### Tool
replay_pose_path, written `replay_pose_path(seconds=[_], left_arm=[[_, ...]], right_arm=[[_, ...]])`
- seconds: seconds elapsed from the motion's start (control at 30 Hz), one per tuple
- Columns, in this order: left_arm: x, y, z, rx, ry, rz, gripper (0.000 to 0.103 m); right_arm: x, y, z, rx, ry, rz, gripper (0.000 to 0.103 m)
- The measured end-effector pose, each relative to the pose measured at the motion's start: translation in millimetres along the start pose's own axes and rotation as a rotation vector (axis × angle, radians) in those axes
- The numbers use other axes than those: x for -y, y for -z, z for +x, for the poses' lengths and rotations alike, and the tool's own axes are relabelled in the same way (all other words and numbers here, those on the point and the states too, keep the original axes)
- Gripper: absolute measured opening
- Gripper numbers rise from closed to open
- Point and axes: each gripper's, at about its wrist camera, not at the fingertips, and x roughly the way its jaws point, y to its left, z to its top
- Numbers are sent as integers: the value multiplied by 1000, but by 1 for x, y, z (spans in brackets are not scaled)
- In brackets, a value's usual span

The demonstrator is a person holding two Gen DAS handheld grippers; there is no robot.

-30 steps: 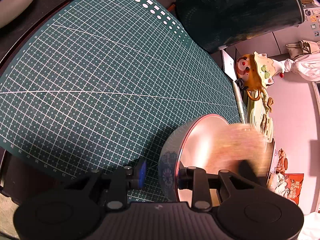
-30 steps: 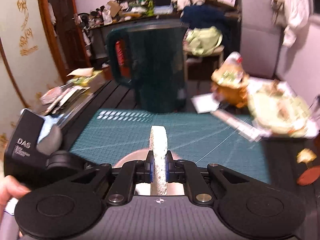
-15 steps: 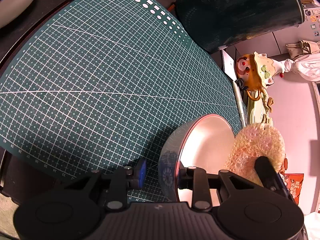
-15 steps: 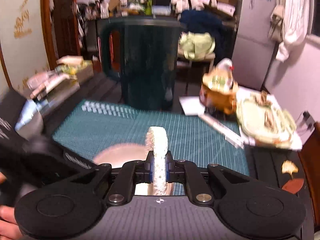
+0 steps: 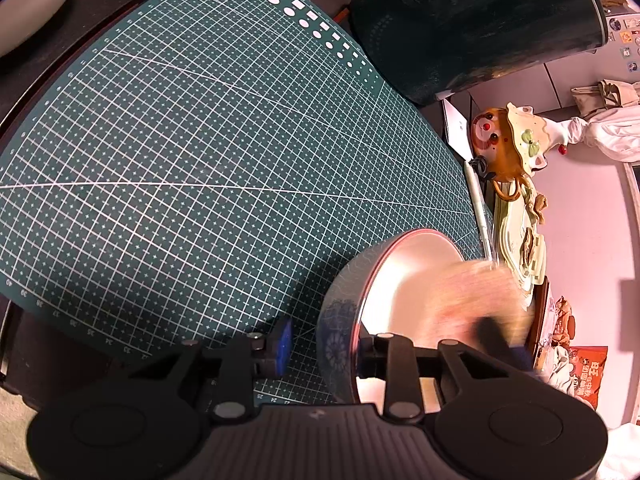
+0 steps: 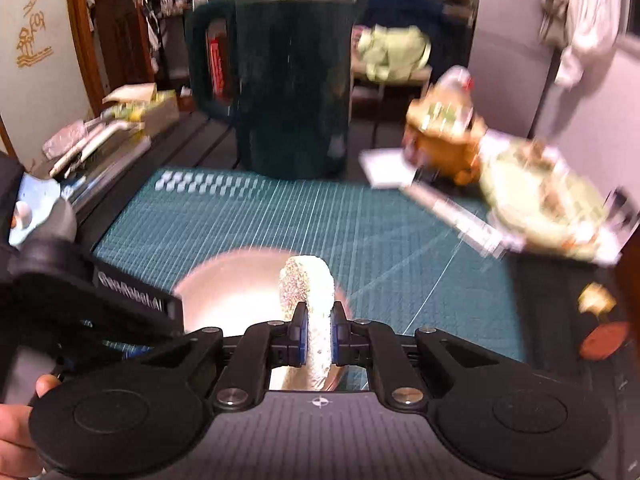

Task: Clean bowl
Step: 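Rub the sponge along the bowl's inner wall near the rim with the right gripper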

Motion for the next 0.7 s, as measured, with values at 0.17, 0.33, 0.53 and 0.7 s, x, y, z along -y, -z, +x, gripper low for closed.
replay_pose_path(seconds=[0.17,0.33,0.53,0.7], left_arm=[[1,1,0,1,-1,1,29],[2,2,-1,0,1,1,30],[1,3,-2,-2,0,0,29],[2,3,-3,-2,0,-1,29]], right_arm=[[-1,-11,-20,48,-91,28,10],[-5,7,19,-105,-144,58,9],[-1,2,11,-47,-28,-4,9],[0,-9,-12,32,-67,6,10]])
